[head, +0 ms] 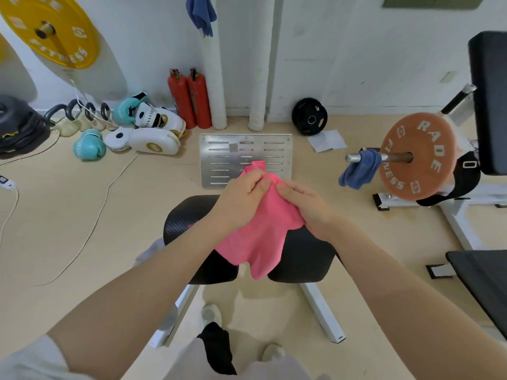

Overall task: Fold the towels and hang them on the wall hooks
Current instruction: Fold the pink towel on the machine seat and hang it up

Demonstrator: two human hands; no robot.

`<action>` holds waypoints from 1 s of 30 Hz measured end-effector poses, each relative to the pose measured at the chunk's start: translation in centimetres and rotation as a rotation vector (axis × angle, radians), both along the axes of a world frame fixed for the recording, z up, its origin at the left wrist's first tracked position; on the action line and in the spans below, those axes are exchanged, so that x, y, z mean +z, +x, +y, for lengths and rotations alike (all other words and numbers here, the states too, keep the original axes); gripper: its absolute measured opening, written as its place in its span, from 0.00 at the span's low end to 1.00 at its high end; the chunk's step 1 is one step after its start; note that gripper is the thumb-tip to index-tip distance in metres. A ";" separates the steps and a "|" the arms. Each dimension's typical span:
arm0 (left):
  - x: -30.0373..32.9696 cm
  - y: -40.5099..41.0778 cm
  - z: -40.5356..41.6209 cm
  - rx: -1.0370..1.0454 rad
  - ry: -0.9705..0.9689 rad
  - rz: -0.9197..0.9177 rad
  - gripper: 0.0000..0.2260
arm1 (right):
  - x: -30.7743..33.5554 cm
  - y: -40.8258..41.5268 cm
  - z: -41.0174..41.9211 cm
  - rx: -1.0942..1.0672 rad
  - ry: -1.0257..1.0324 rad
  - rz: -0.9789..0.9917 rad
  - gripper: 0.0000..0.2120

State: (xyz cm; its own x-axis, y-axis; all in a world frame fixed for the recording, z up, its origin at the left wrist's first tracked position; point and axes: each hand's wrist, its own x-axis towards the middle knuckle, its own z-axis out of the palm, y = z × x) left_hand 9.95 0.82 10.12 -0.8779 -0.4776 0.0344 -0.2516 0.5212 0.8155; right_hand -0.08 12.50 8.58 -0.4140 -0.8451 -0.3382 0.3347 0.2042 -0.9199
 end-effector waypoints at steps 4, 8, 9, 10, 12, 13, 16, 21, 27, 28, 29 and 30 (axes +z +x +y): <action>0.5 -0.2 3.0 0.072 0.224 0.088 0.12 | 0.1 -0.7 3.5 0.237 0.112 0.075 0.14; 0.5 -0.1 5.8 0.238 0.428 0.187 0.10 | 0.9 -0.4 6.1 0.516 0.230 0.375 0.13; 0.5 -0.1 6.2 0.293 0.485 0.222 0.10 | 0.9 -0.3 6.7 0.615 0.284 0.463 0.12; 0.6 0.0 6.6 0.348 0.555 0.266 0.10 | 0.9 -0.1 7.3 0.696 0.344 0.525 0.14; 0.7 0.1 6.7 0.441 0.648 0.330 0.09 | 0.4 0.2 8.5 0.809 0.458 0.615 0.19; 0.7 0.3 6.7 0.469 0.644 0.337 0.10 | -0.1 0.2 9.2 0.846 0.502 0.648 0.21; 0.4 0.9 6.0 0.539 0.668 0.394 0.12 | -1.8 -0.2 11.0 0.893 0.548 0.689 0.16; -1.3 1.8 5.2 0.663 0.680 0.263 0.15 | -4.7 -2.6 13.9 0.713 0.773 0.953 0.12; -3.7 3.7 4.9 0.637 0.806 0.080 0.11 | -4.8 -4.0 15.7 -0.205 0.335 0.512 0.08; -4.0 3.9 4.8 0.601 0.844 0.016 0.11 | -4.6 -4.0 15.9 -0.197 0.254 0.352 0.08; -4.3 4.2 4.8 0.545 0.876 -0.071 0.11 | -4.5 -4.1 16.0 -0.161 0.211 0.208 0.08; -4.2 4.3 4.9 0.485 0.912 -0.163 0.11 | -4.3 -4.2 16.2 -0.119 0.198 0.078 0.09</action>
